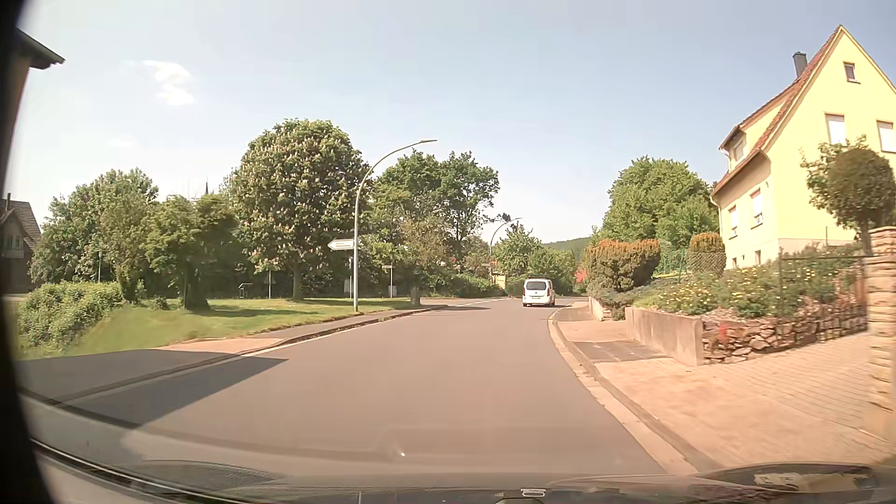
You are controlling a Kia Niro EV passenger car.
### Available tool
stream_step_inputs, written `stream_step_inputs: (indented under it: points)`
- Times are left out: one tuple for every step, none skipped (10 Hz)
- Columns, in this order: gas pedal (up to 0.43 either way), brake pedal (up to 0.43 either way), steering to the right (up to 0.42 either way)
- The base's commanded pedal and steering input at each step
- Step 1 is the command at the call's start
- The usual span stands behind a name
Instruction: Follow the waypoints while adhering to traffic rules and regulations
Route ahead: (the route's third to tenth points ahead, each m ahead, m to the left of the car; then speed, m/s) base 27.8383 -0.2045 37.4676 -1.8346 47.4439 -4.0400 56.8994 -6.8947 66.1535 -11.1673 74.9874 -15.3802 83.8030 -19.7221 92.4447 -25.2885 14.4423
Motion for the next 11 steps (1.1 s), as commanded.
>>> stream_step_inputs:
  points:
    - [0.177, 0.000, 0.018]
    - [0.189, 0.000, 0.019]
    - [0.197, 0.000, 0.019]
    - [0.197, 0.000, 0.019]
    - [0.197, 0.000, 0.019]
    - [0.197, 0.000, 0.020]
    - [0.189, 0.000, 0.023]
    - [0.189, 0.000, 0.024]
    - [0.189, 0.000, 0.025]
    - [0.177, 0.000, 0.026]
    - [0.157, 0.000, 0.026]
